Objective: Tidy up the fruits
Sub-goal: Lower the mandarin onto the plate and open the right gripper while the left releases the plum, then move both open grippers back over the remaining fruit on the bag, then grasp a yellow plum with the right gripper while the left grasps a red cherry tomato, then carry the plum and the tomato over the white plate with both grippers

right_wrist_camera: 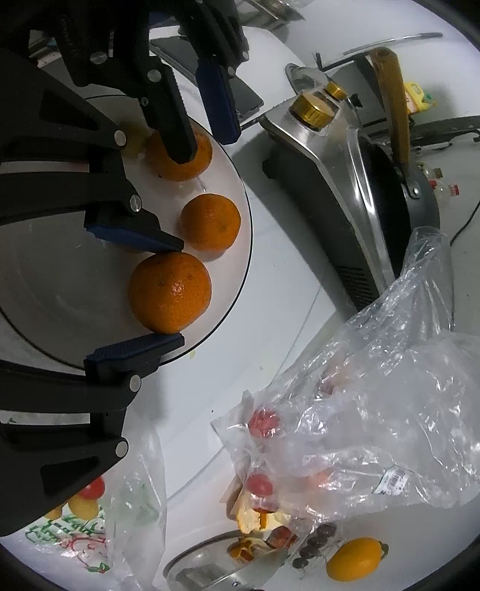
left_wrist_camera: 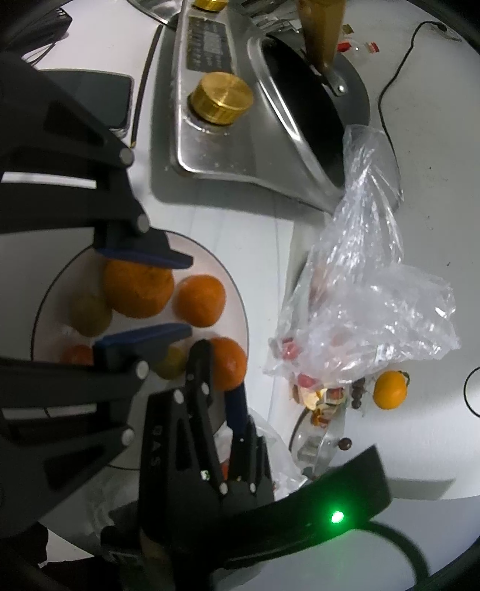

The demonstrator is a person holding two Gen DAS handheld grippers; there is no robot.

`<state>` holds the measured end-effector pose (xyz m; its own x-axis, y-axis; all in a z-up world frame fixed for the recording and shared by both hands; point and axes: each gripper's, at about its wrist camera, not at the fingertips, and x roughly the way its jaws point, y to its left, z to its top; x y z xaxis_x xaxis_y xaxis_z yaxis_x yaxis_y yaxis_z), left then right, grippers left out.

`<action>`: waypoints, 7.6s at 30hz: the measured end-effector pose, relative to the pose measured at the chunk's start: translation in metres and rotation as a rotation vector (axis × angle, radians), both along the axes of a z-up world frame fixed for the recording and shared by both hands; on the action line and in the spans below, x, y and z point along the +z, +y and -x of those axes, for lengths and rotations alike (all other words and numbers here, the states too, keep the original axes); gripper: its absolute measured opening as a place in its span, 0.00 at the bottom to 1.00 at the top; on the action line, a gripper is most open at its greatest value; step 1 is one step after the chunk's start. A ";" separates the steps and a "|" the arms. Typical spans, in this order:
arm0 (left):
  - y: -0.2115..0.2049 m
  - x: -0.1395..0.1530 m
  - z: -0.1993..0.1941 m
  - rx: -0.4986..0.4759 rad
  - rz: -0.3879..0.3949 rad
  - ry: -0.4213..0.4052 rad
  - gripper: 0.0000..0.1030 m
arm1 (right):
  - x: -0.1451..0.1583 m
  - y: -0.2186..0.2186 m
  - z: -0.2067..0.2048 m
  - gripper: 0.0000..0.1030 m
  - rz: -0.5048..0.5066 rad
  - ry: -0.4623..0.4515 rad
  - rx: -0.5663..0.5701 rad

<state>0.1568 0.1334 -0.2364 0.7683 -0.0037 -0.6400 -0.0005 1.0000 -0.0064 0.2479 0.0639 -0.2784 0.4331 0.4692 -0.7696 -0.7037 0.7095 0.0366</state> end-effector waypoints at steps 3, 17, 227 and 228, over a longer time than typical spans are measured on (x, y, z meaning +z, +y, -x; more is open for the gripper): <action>-0.001 -0.001 0.000 -0.003 -0.006 0.005 0.31 | -0.002 0.002 -0.001 0.45 -0.001 0.007 -0.005; -0.011 0.003 0.010 0.004 -0.038 0.013 0.33 | 0.007 -0.009 0.003 0.58 -0.015 -0.011 -0.033; -0.184 0.035 0.028 -0.274 -0.093 -0.013 0.30 | 0.053 -0.207 0.077 0.27 -0.080 -0.114 -0.194; -0.182 0.035 0.030 -0.272 -0.092 -0.013 0.30 | 0.054 -0.205 0.078 0.27 -0.080 -0.115 -0.193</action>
<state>0.1270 -0.0485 -0.2016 0.7552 -0.1537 -0.6372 0.2677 0.9597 0.0858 0.1700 -0.1411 -0.2245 0.6034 0.4266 -0.6738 -0.5583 0.8292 0.0251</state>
